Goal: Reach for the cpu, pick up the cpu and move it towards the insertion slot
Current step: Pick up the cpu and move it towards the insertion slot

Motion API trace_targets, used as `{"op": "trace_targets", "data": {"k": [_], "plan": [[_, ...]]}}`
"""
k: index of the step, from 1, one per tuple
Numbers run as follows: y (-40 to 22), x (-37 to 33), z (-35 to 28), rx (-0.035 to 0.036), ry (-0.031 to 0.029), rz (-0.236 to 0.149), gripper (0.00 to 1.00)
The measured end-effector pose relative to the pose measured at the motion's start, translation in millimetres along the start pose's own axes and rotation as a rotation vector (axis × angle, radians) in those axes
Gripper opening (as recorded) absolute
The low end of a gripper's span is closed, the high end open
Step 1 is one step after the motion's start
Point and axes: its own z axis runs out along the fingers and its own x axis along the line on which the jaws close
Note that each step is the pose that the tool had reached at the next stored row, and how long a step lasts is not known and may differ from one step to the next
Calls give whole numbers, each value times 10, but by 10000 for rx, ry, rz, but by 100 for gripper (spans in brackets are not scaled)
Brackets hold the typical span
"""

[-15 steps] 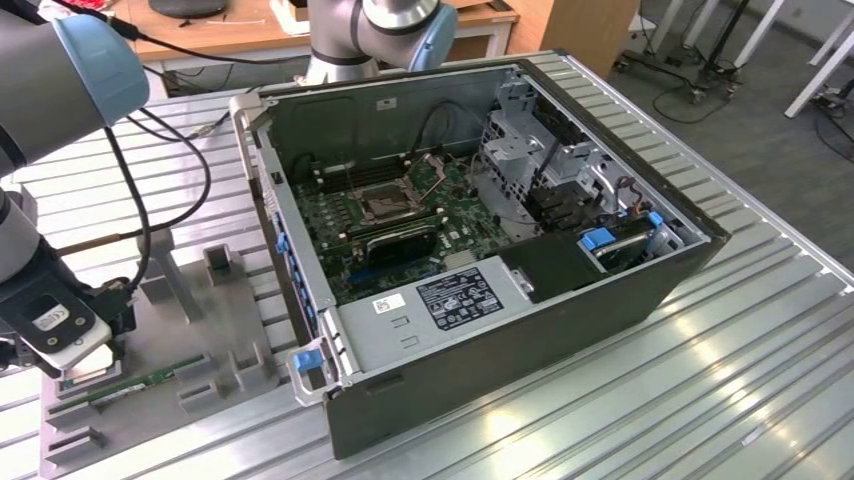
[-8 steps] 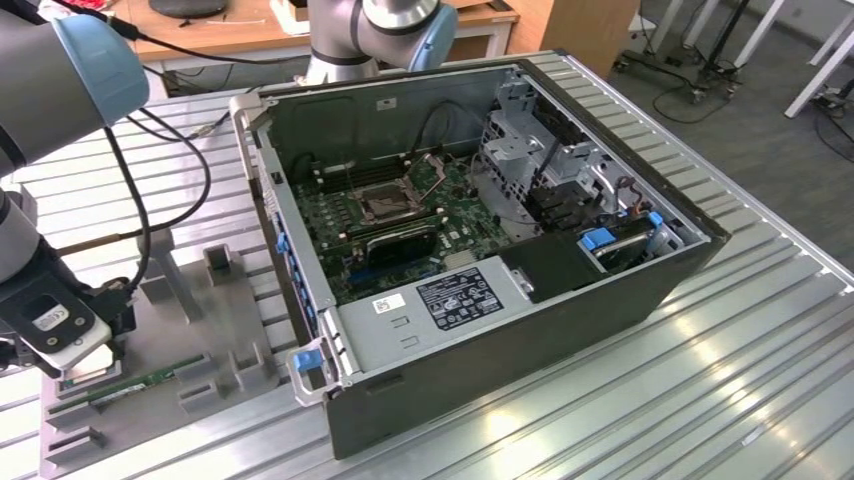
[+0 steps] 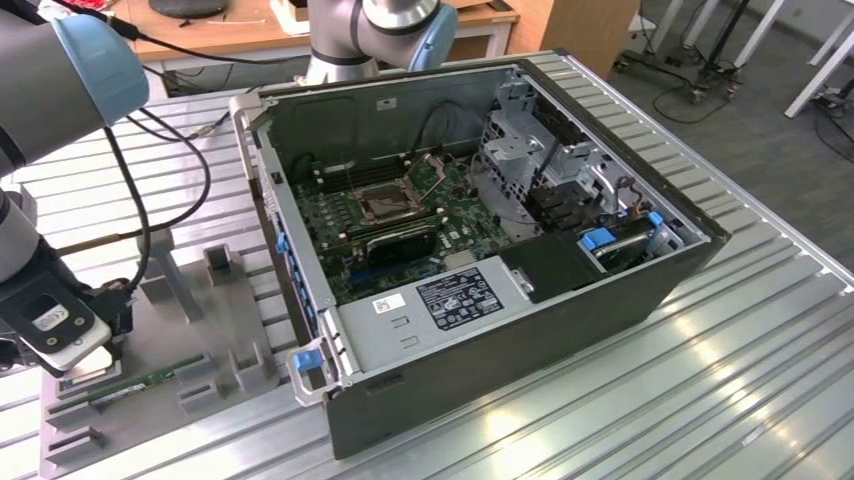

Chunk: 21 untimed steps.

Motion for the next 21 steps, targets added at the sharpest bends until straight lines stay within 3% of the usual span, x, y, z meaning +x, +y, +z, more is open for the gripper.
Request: {"op": "trace_targets", "data": {"k": [6,11,21], "plan": [[0,1,-3,-1,-1,0,54],[3,1,-66,0,0,0,54],[14,1,-350,-1,-1,0,54]]}}
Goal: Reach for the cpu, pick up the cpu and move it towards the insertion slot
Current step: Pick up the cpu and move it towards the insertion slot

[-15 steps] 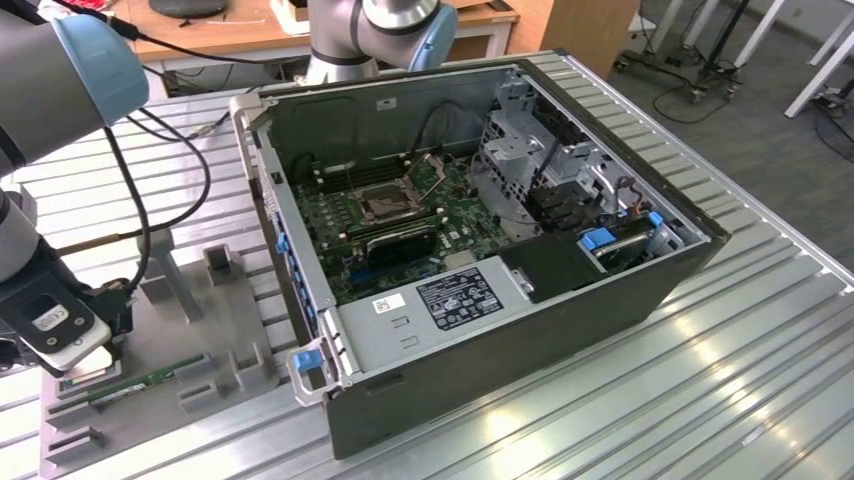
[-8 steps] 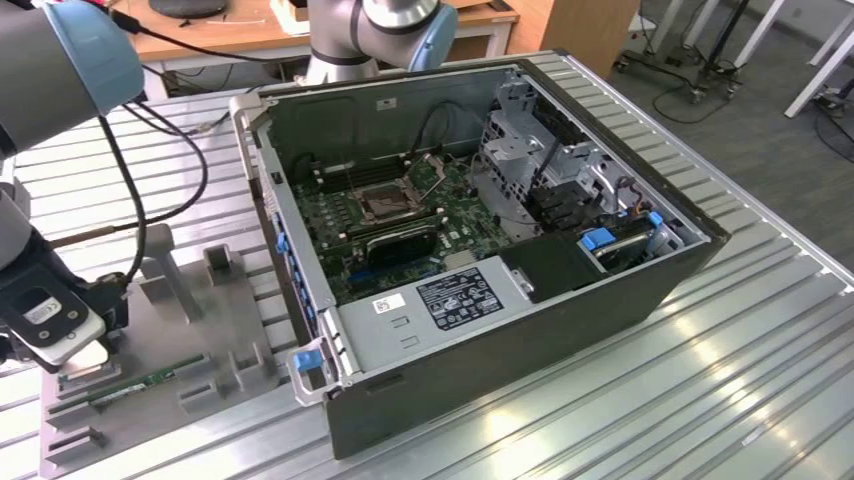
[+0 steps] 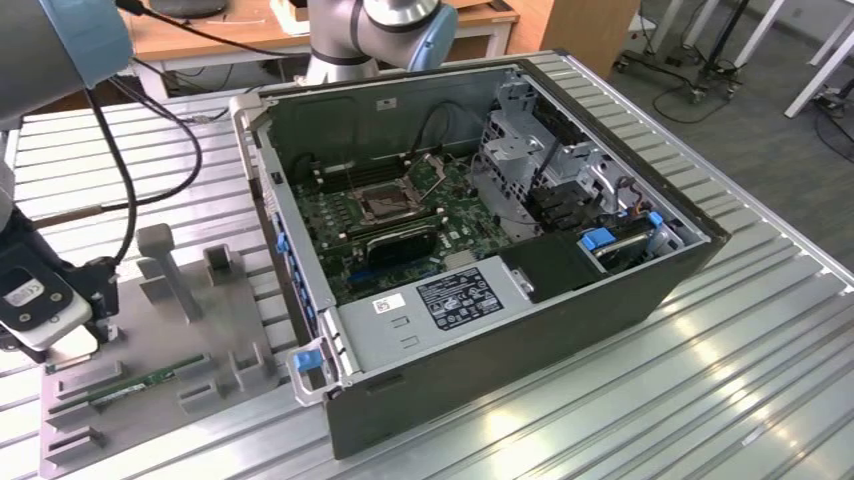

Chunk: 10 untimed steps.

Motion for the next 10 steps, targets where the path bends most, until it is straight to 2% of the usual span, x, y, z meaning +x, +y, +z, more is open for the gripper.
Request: {"op": "trace_targets", "data": {"k": [10], "plan": [[12,0,-297,0,1,-1,54]]}}
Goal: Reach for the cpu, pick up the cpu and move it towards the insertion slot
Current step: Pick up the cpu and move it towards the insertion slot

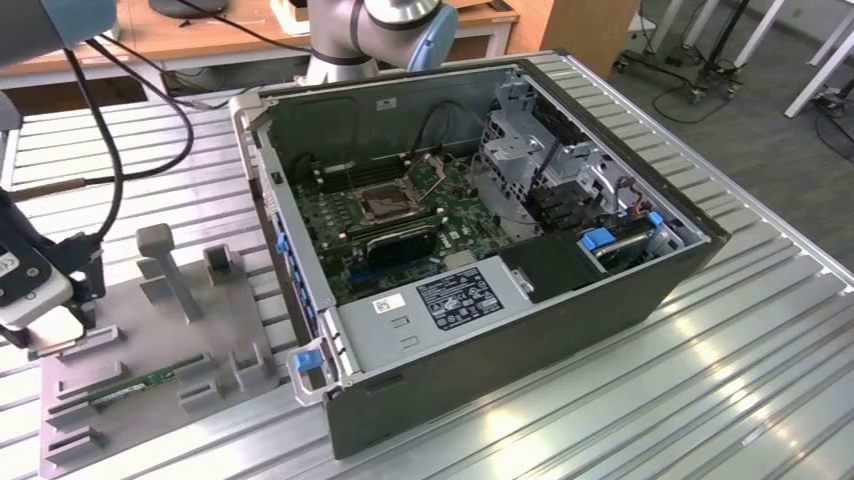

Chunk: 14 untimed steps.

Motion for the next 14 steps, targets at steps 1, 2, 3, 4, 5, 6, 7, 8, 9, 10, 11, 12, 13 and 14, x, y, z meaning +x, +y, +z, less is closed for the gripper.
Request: {"op": "trace_targets", "data": {"k": [1,2,3,4,5,6,7,8,9,10,11,12,13,14], "plan": [[1,0,-24,0,1,0,54],[2,0,-44,1,1,0,54],[3,0,-73,0,0,0,54],[3,0,-77,-2,-3,0,54],[3,0,-80,-1,-1,0,54],[3,0,-82,0,0,0,54],[3,0,-82,-1,-1,0,54],[3,0,-83,-1,-1,0,54],[3,0,-84,0,-1,0,54],[3,0,-85,0,0,0,54],[4,0,-87,0,0,0,54],[4,0,-91,1,1,0,54],[4,0,-99,3,4,0,54],[4,0,-106,1,1,0,54]]}}
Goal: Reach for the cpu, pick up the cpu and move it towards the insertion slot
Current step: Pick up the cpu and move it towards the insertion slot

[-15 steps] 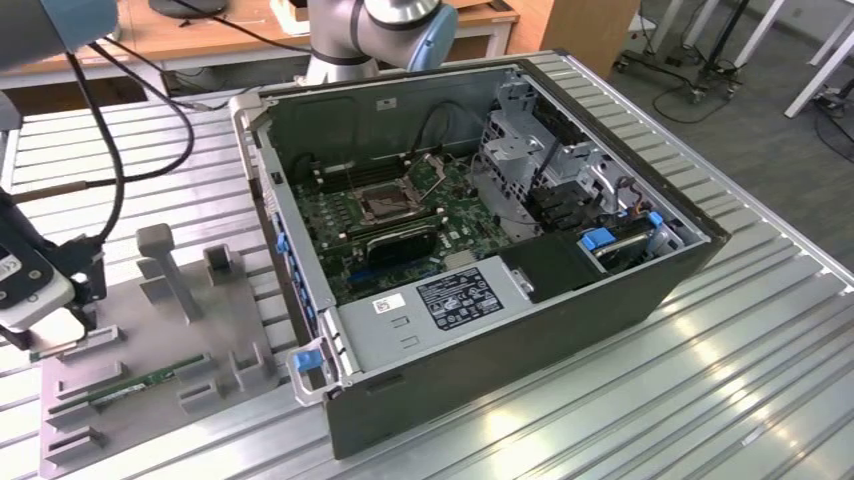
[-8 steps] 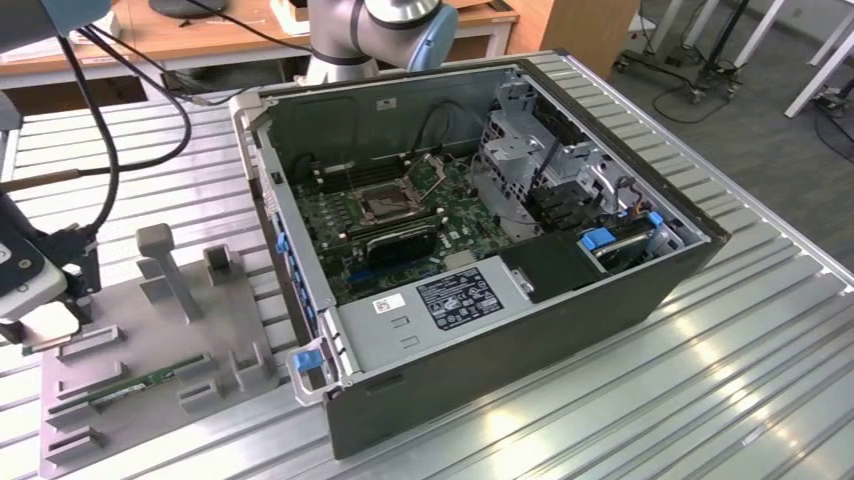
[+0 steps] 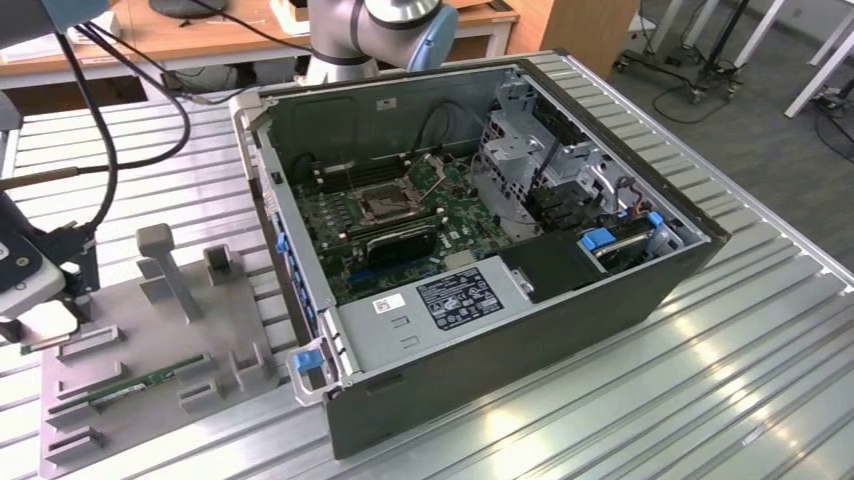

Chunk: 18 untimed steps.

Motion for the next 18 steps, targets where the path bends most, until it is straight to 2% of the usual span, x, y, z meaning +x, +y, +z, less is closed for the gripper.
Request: {"op": "trace_targets", "data": {"k": [7,18], "plan": [[4,0,-91,-1,-2,0,54],[4,0,-108,0,0,0,54]]}}
